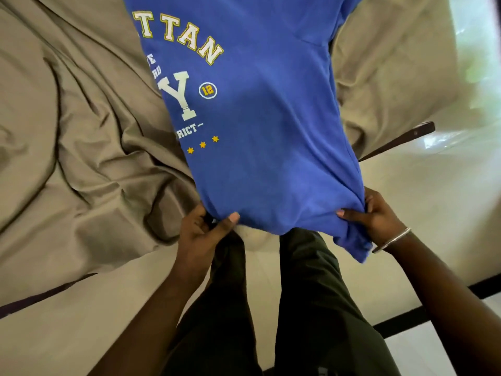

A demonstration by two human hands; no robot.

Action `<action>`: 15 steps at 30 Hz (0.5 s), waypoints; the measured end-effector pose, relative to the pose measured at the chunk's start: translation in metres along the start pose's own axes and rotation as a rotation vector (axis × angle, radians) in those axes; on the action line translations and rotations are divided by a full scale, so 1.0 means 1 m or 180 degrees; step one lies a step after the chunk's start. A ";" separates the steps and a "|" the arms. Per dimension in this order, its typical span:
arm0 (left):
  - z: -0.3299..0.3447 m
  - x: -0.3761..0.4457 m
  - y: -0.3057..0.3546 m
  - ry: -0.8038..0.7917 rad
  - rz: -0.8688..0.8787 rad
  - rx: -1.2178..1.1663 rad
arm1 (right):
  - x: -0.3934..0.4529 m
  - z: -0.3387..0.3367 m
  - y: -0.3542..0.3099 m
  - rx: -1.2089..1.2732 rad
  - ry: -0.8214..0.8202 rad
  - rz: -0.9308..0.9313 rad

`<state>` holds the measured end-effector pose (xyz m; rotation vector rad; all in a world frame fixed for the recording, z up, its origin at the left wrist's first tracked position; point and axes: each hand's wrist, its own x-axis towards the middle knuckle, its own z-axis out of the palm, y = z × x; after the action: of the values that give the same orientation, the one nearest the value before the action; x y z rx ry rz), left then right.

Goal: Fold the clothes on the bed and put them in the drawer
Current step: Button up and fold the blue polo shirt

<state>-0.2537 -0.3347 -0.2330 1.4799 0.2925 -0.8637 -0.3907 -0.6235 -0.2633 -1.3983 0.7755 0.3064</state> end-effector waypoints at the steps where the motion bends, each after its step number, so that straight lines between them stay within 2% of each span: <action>1: -0.001 -0.003 -0.003 -0.0046 -0.0051 -0.0183 | -0.003 -0.001 0.004 0.0129 -0.0121 0.0105; 3: 0.001 -0.006 -0.010 -0.0209 -0.0113 -0.0398 | -0.007 -0.003 0.011 0.0269 -0.0278 0.0362; 7: 0.007 -0.009 -0.039 -0.0447 -0.0490 -0.0053 | -0.011 -0.008 0.017 0.0155 -0.0388 0.0732; 10: 0.010 -0.005 -0.068 -0.0251 -0.0891 0.0442 | -0.006 -0.014 0.026 -0.0033 -0.0347 0.0833; 13: 0.000 0.002 -0.101 0.0165 -0.1117 0.1029 | -0.003 -0.022 0.042 -0.0557 -0.0195 0.0806; 15: -0.004 0.006 -0.116 0.0088 -0.1114 0.1180 | 0.000 -0.028 0.052 -0.0722 -0.0038 0.0772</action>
<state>-0.3245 -0.3169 -0.3231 1.8159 0.4381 -1.2271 -0.4317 -0.6408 -0.3022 -1.5134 0.9243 0.6062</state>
